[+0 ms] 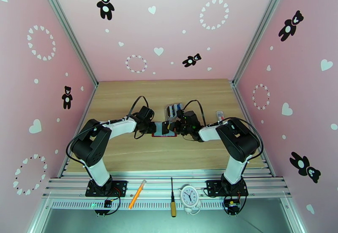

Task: Put the credit cards into the card holder

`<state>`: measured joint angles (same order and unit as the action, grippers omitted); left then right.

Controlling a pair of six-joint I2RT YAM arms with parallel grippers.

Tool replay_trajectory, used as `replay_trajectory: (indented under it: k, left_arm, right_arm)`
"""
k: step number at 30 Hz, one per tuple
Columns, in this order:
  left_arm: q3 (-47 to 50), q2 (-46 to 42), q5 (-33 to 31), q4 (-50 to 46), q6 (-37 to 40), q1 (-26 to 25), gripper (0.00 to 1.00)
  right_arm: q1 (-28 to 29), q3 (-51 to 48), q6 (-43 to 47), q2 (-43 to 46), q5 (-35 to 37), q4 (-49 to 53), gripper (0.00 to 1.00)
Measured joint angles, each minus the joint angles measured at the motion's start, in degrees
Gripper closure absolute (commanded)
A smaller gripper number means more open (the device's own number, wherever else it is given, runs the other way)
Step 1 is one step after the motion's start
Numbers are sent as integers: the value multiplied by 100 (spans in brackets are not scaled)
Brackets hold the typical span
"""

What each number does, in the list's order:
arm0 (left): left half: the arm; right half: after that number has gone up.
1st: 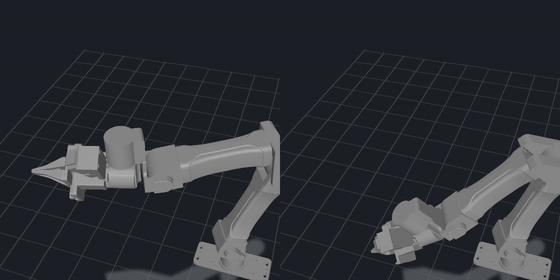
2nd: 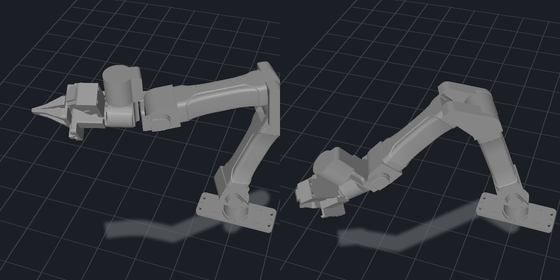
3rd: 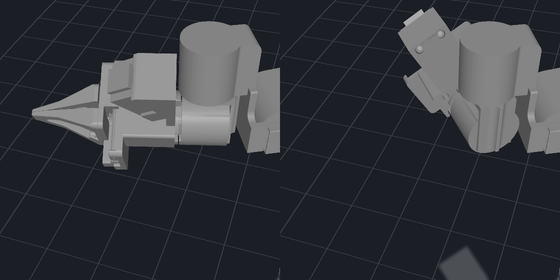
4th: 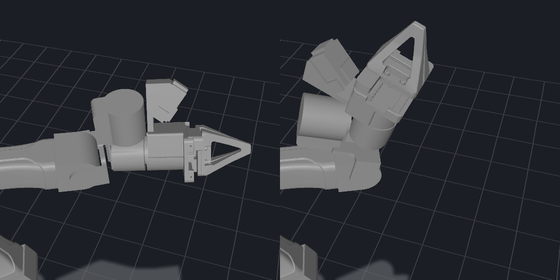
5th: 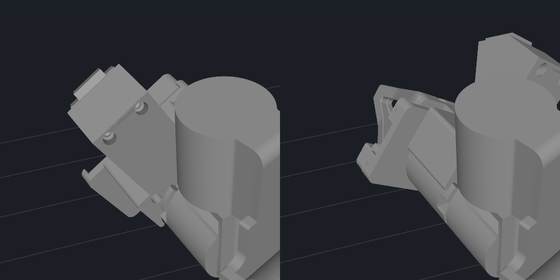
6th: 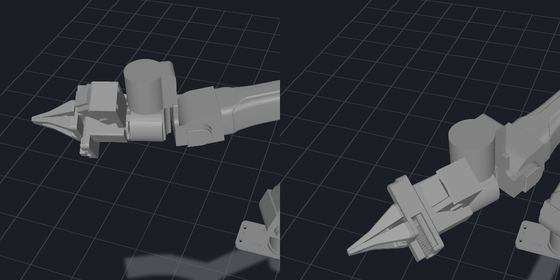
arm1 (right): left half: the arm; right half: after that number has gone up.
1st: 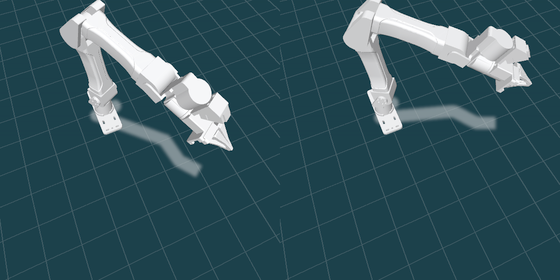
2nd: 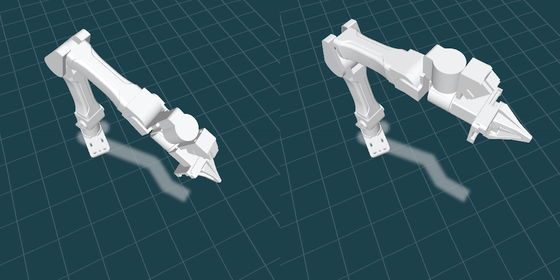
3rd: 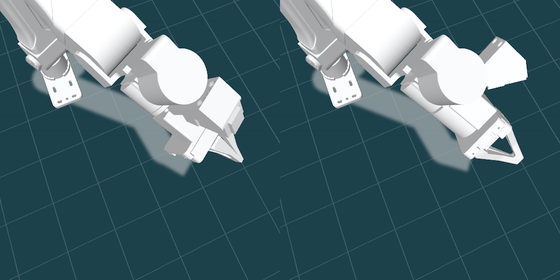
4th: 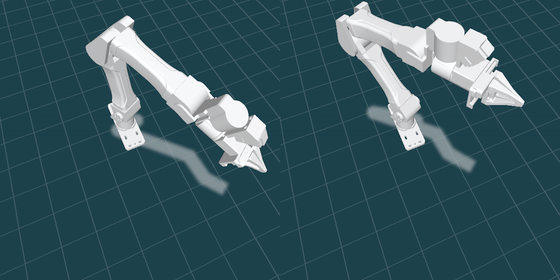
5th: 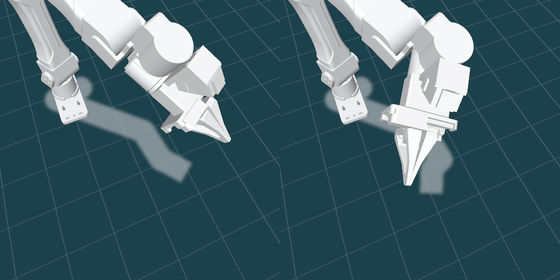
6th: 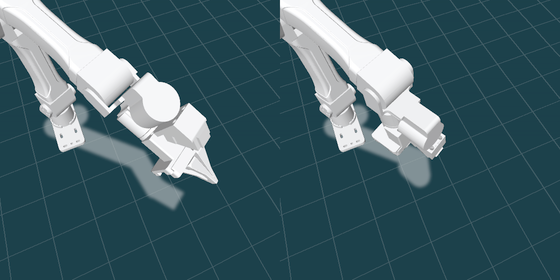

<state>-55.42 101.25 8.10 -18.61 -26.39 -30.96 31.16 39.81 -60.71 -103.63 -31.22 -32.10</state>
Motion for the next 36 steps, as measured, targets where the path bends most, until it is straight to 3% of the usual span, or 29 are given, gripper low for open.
replay_trajectory:
  k: [36]
  left_arm:
    - [127, -59, 22, 173, -42, 0, 76]
  right_arm:
    - [109, -138, -190, 192, 254, 105, 100]
